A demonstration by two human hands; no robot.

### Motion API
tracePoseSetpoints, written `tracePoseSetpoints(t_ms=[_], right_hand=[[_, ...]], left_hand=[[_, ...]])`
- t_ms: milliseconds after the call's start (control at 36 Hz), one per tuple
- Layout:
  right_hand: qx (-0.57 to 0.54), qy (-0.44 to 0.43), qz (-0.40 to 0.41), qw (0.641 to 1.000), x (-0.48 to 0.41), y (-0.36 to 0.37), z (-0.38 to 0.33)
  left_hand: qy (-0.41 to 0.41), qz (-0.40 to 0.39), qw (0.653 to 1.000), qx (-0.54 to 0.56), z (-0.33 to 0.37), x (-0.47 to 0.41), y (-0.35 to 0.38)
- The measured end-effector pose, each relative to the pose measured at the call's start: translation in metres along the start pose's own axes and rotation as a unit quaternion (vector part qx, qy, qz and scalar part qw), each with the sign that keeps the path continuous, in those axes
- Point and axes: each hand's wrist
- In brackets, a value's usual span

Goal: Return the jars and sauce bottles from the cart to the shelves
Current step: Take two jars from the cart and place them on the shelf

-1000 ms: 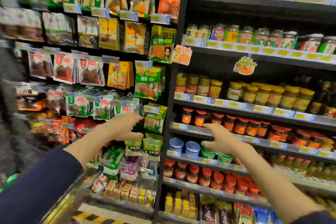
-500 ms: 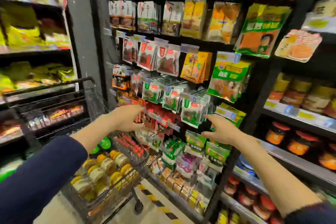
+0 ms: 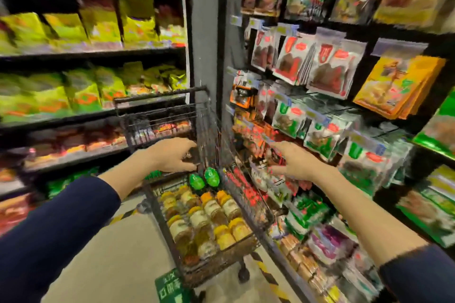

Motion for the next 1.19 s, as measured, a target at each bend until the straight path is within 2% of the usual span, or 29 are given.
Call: tracePoseSetpoints(t_ms=[222,500,694,917,1028,1194], right_hand=[[-0.012,-0.083,-0.032,0.996,-0.081,0.031,-0.025],[0.017,-0.186,-0.115,0.976,-0.176,0.081,-0.029],[0.060,-0.242,-0.212,0.945,-0.225,0.133,-0.024],[0.038,-0.303,-0.295,0.905,-0.247,0.190,-0.022],[0.027,-0.308,-0.337,0.889,-0.253,0.220,-0.025],[0.009,-0.262,-0.418,0.870,-0.254,0.270,-0.029]], left_hand=[[-0.086,-0.044,0.995,0.026,-0.032,-0.001,0.036],[-0.186,-0.102,0.973,0.088,-0.044,-0.031,0.097],[-0.259,-0.145,0.939,0.175,-0.030,-0.051,0.154],[-0.298,-0.179,0.898,0.271,-0.010,-0.059,0.226],[-0.321,-0.199,0.864,0.332,-0.003,-0.061,0.260],[-0.336,-0.234,0.827,0.386,0.010,-0.070,0.305]])
Point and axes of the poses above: each hand's wrist, its own x-axis away from the middle knuckle, its own y-axis out of the palm, z = x × y, and after that the axes turned 5 degrees about y, right-handed
